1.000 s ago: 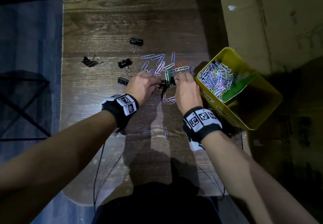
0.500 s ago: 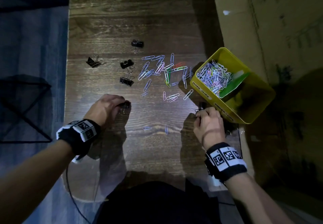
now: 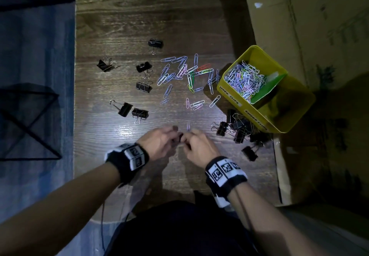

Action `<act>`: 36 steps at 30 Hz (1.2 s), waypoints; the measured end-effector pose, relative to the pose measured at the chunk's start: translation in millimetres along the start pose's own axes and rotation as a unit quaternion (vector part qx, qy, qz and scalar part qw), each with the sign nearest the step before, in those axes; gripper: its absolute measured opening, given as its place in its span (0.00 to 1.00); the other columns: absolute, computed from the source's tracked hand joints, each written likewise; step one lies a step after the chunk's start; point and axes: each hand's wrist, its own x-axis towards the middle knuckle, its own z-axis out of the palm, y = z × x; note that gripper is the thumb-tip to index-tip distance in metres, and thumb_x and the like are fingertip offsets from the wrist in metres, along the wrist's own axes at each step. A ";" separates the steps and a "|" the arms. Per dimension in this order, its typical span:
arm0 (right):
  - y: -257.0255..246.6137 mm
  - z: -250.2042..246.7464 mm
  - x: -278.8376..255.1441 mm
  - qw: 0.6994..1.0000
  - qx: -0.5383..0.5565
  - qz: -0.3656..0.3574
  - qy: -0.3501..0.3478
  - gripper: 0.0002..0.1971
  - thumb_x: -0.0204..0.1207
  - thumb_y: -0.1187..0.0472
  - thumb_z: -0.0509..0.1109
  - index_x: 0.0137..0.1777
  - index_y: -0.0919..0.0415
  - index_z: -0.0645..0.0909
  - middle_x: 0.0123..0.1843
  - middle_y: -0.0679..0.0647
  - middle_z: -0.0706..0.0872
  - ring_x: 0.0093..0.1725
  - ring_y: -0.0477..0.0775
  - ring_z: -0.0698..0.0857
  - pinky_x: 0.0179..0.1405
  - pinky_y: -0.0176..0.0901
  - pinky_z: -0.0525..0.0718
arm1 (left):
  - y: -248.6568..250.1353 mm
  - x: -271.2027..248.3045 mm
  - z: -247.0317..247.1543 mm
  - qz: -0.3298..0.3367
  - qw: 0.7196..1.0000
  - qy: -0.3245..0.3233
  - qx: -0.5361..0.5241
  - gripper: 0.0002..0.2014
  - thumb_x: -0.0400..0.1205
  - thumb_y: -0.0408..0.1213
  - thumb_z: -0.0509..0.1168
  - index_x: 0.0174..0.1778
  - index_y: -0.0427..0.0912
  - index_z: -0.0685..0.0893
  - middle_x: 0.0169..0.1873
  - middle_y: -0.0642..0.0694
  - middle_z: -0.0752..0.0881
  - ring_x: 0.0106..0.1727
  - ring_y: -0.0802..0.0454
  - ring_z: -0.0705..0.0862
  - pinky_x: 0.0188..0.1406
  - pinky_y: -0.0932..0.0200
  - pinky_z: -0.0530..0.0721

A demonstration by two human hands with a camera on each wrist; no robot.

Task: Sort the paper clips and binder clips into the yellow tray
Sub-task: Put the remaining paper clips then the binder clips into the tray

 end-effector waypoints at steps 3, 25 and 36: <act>1.7 -13.4 21.7 0.998 0.021 0.029 0.048 0.10 0.75 0.62 0.66 0.55 0.59 0.82 0.59 0.55 0.76 0.51 0.60 0.84 0.55 0.52 0.83 | -1.5 35.8 -17.2 -0.020 0.999 0.045 0.020 0.10 0.71 0.28 0.61 0.46 0.39 0.81 0.46 0.37 0.81 0.44 0.36 0.83 0.43 0.49 0.85; 21.0 -70.1 83.3 0.987 0.027 0.054 0.152 0.34 0.77 0.64 0.62 0.82 0.62 0.55 0.84 0.69 0.46 0.80 0.70 0.62 0.76 0.56 0.67 | -37.2 129.9 -65.0 -0.174 0.978 0.031 0.113 0.29 0.86 0.47 0.49 0.81 0.46 0.47 0.82 0.42 0.43 0.82 0.42 0.40 0.77 0.36 0.43; 2.7 -64.4 109.6 0.984 -0.105 0.089 0.110 0.40 0.75 0.55 0.63 0.82 0.70 0.49 0.81 0.79 0.45 0.80 0.79 0.40 0.80 0.69 0.43 | -23.8 159.5 -96.3 -0.176 0.980 0.067 0.066 0.27 0.85 0.35 0.50 0.81 0.43 0.53 0.82 0.45 0.49 0.82 0.45 0.47 0.75 0.30 0.53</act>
